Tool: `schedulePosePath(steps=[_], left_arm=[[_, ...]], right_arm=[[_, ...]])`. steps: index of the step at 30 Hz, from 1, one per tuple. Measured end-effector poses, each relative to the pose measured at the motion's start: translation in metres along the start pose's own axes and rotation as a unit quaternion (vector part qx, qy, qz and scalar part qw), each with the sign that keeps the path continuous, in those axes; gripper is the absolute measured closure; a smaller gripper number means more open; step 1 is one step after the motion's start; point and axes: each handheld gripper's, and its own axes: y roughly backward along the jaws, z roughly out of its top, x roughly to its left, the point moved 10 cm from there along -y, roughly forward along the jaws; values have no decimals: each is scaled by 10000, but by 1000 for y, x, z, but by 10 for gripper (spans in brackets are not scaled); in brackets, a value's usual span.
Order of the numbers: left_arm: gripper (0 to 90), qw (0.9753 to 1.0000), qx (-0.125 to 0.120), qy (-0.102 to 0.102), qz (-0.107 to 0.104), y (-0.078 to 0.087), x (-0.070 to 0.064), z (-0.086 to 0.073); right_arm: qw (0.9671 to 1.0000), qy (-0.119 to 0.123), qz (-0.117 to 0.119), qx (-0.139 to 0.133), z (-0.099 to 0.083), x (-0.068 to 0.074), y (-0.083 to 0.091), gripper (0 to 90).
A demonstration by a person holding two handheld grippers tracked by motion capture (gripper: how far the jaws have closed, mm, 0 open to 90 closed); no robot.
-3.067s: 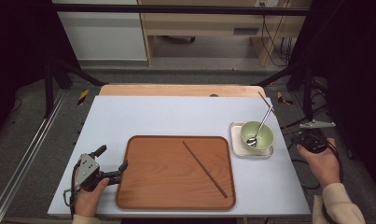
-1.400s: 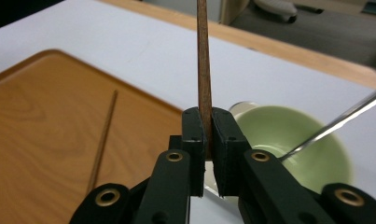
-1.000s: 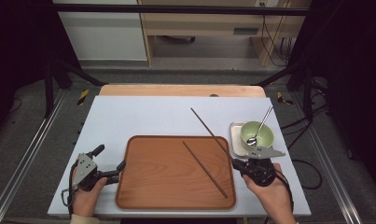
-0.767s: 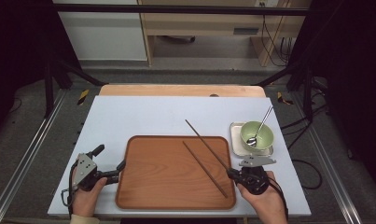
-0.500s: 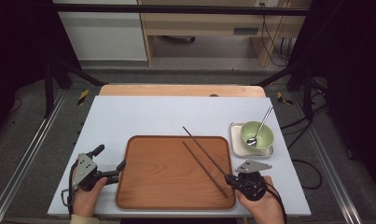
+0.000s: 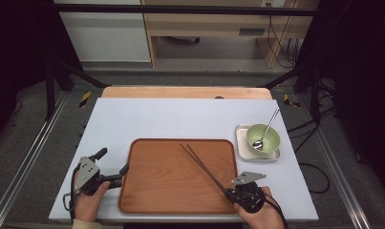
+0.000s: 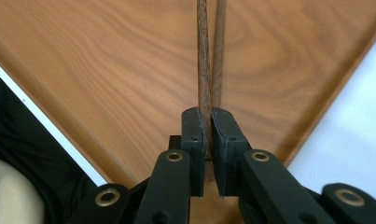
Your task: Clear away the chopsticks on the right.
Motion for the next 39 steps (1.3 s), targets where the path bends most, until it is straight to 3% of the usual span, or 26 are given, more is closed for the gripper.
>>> schedulePosePath(steps=[4,12,18,22,23,27,28,29,33,36,38,39], left_arm=[[31,10000,-24,18,17,0,1,0],[32,10000,-7,4,-1,0,0,0],[32,10000,-25,7,-18,1,-1,2],[32,10000,-30,24,-33,1,-1,2],[32,10000,-34,26,-33,1,-1,3],[34,10000,17,45,-60,2,-1,3],[35,10000,29,49,-66,2,-1,3],[35,9999,44,63,-81,3,-1,3],[36,9996,180,30,-216,2,-5,2],[36,9993,247,-6,-275,5,-9,5],[36,9990,306,53,-314,6,-13,6],[37,9990,306,53,-314,6,-13,6]], right_arm=[[9998,95,-39,140,-3,3,-6,845],[9997,-60,-15,256,-9,8,-8,842],[9998,-24,-32,182,-6,6,-6,750],[9999,-35,-19,-117,3,-1,-3,666],[9998,-138,-56,-152,5,-3,-3,636],[9985,-60,-153,-517,19,-17,-8,517],[9979,-148,-167,-606,23,-18,-9,484],[9971,-52,-162,-742,27,-21,-11,457],[9920,-115,-233,-1237,44,-29,-19,304],[9890,108,-322,-1440,54,-31,-26,196],[9859,175,-273,-1640,61,-29,-28,156],[9859,175,-273,-1640,61,-29,-28,156]])
